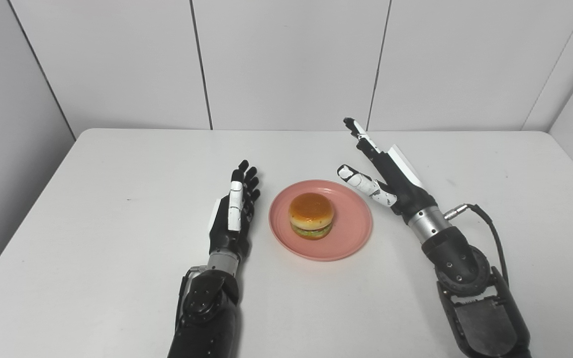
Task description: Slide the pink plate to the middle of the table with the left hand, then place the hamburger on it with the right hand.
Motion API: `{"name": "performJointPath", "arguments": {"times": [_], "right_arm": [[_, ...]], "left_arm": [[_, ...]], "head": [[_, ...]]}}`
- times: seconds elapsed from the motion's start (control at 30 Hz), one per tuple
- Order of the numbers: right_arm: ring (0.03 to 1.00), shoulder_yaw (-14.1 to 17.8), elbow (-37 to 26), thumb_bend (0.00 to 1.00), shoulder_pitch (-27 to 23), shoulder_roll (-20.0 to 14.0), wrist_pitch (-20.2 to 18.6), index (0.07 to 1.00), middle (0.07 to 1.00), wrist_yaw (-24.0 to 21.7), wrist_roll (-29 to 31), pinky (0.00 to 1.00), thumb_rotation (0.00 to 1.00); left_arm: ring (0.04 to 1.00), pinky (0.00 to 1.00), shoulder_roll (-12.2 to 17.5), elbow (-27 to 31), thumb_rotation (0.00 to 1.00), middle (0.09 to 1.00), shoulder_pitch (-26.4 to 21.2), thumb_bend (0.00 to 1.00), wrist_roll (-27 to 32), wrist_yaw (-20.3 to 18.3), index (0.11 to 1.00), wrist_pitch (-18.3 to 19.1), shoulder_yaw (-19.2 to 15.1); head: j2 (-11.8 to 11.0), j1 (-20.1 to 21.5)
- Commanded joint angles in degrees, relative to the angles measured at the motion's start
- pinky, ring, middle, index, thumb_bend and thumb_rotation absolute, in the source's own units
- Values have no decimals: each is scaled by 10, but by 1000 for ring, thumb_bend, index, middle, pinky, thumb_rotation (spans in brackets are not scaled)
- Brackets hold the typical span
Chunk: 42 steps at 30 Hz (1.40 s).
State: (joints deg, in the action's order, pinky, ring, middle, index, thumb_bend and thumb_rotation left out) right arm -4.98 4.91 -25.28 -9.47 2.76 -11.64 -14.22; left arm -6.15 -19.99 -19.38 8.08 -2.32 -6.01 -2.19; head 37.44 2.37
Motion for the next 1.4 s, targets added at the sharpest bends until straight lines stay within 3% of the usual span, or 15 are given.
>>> {"name": "performJointPath", "arguments": {"times": [0.0, 0.17, 0.43, 0.67, 0.9, 1.37], "right_arm": [[1000, 19, -3, 706, -16, 10, 24, 1000, 1000, 14, 45, 999, 1000], [1000, 40, 16, 791, 1, 34, 43, 1000, 1000, 19, 112, 1000, 1000], [1000, 42, 44, 731, 33, 53, 91, 1000, 1000, 44, 120, 1000, 1000], [1000, 47, 51, 706, 61, 81, 78, 1000, 1000, 51, 159, 1000, 1000], [1000, 48, 60, 717, 80, 103, 69, 1000, 1000, 81, 147, 1000, 1000], [1000, 45, 103, 709, 72, 102, 77, 1000, 1000, 117, 121, 1000, 1000]], "left_arm": [[1000, 1000, 13, 14, 1000, 1000, -3, 808, -25, 0, 998, -30, 10], [1000, 1000, 26, 16, 1000, 1000, 0, 788, -38, -6, 1000, -43, 19], [1000, 1000, 50, 15, 1000, 1000, 3, 774, -37, -32, 1000, -54, 33], [1000, 1000, 60, 21, 1000, 1000, 7, 755, -37, -32, 1000, -53, 35], [1000, 1000, 55, 21, 1000, 1000, 10, 760, -33, -26, 1000, -45, 31], [1000, 1000, 46, -11, 1000, 1000, -4, 781, -24, -9, 1000, -30, 8]], "head": [[-1, 1], [-2, 6], [-3, 9], [-3, 17], [-2, 16], [3, 14]]}}
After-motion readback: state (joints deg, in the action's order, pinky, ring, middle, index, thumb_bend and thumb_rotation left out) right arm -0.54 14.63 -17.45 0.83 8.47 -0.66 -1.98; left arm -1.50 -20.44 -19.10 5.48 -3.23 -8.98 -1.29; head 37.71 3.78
